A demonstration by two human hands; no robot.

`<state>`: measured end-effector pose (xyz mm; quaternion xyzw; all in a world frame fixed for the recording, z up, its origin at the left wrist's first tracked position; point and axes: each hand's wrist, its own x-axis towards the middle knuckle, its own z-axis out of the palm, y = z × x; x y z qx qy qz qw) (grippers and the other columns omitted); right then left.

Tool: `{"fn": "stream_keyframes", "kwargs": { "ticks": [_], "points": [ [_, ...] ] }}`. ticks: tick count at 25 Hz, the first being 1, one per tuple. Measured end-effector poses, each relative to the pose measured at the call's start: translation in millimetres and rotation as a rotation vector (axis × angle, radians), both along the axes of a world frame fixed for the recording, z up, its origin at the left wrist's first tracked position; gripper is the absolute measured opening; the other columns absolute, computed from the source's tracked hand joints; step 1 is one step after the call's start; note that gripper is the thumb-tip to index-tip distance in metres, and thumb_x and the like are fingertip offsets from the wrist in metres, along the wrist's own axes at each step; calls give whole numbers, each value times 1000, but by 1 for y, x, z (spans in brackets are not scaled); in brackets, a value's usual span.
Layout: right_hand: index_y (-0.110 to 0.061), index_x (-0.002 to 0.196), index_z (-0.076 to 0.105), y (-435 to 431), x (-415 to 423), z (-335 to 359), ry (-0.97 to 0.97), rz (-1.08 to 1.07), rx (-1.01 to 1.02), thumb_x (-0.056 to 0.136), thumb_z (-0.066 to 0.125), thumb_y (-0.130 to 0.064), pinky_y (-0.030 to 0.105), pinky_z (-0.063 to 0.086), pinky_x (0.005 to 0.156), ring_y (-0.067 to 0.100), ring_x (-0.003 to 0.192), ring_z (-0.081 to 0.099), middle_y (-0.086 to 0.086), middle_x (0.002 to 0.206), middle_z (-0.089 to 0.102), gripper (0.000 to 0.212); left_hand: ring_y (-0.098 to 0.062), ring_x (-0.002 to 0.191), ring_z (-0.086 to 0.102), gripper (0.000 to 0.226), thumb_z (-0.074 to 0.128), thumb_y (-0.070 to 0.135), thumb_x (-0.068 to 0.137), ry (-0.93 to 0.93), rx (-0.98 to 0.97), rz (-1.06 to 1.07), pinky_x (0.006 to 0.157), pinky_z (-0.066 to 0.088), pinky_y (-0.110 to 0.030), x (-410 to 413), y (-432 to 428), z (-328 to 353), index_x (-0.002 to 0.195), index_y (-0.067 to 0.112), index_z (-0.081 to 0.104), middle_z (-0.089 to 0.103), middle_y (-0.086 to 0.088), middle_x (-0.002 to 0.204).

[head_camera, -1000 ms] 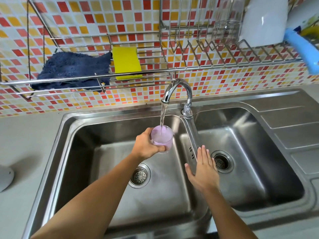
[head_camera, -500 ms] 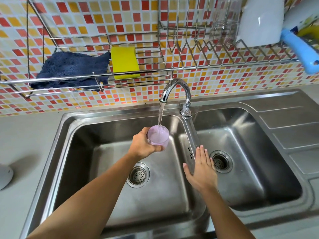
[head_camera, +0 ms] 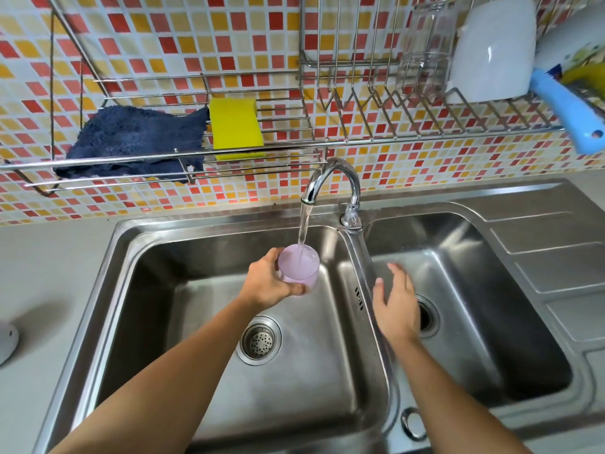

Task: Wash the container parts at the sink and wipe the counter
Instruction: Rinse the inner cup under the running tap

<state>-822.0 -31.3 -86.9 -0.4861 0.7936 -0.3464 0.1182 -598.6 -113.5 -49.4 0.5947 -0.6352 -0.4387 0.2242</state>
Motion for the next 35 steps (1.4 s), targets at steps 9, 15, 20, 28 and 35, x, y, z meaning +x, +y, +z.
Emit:
{"fn": "stream_keyframes", "kwargs": {
  "ticks": [9,15,20,28,35],
  "points": [
    [-19,136,40,-110,1,58,397,550,369,91,52,-22,39,46,90,33,113,54,9,133,51,46,-17,98,63,81,92,24,50,49,-12,-32,89,53,-31,-2,-2,5,122,24,55,64,6,107],
    [-5,115,48,-134,17,62,526,400,397,97,39,-20,42,48,79,40,99,59,22,110,61,25,-14,100,63,82,92,23,51,45,-19,-52,92,52,-30,5,-3,9,125,27,57,66,7,110],
    [-5,113,55,-127,-1,65,9,178,209,94,44,-15,32,45,77,36,95,60,22,105,64,24,-16,101,62,80,91,18,52,56,-15,-32,88,51,-25,9,0,9,124,26,57,64,4,109],
    [-3,145,21,-6,13,-7,384,281,413,94,25,-47,39,9,115,27,143,14,14,155,15,67,-8,90,60,63,91,25,52,53,-10,-29,71,44,-9,20,15,5,103,28,54,63,13,99],
    [-4,145,20,24,13,-31,457,239,420,85,13,-36,39,10,113,27,142,15,11,154,18,68,-24,103,50,86,74,46,40,-324,-116,-157,86,37,-24,39,18,-12,119,20,54,56,-4,106]
  ]
}}
